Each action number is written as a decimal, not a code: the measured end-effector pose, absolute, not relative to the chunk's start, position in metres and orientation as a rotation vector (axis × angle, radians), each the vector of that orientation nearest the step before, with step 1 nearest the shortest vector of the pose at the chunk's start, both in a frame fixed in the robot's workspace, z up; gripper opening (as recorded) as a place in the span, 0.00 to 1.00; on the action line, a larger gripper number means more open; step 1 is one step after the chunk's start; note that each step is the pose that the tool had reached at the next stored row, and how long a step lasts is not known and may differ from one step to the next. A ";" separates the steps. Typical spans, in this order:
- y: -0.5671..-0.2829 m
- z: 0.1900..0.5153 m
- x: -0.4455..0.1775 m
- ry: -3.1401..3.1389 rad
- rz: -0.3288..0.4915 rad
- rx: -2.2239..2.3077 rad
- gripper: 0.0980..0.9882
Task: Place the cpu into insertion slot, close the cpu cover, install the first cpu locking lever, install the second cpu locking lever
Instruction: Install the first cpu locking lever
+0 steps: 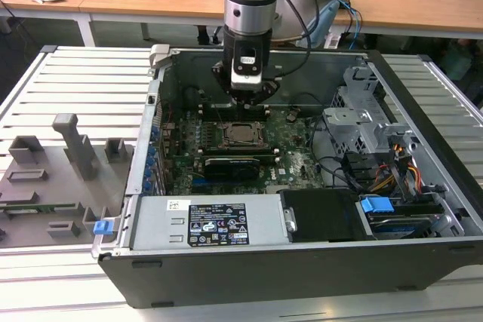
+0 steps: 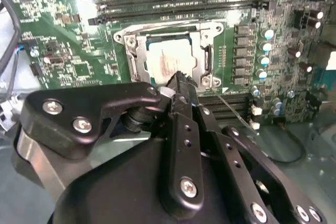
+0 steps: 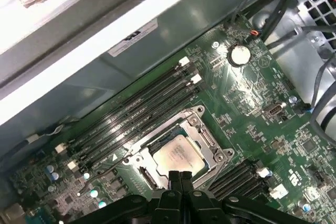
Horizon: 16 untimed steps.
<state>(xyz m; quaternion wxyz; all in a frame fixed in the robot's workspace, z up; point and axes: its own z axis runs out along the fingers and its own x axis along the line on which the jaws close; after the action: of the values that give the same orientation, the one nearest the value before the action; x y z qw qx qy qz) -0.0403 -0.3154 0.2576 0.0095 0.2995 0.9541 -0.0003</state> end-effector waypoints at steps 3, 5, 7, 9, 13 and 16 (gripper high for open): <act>-0.315 0.258 -0.040 3.005 0.001 0.852 0.01; -0.315 0.258 -0.040 3.035 0.002 0.737 0.01; -0.315 0.258 -0.040 3.050 0.003 0.671 0.01; -0.315 0.258 -0.040 3.064 0.003 0.603 0.01; -0.315 0.258 -0.040 3.091 0.005 0.448 0.01; -0.315 0.258 -0.040 3.108 0.006 0.310 0.01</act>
<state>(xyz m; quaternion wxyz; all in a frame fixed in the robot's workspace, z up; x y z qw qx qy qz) -0.0403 -0.3154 0.2577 0.0091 0.0992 0.9950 0.0019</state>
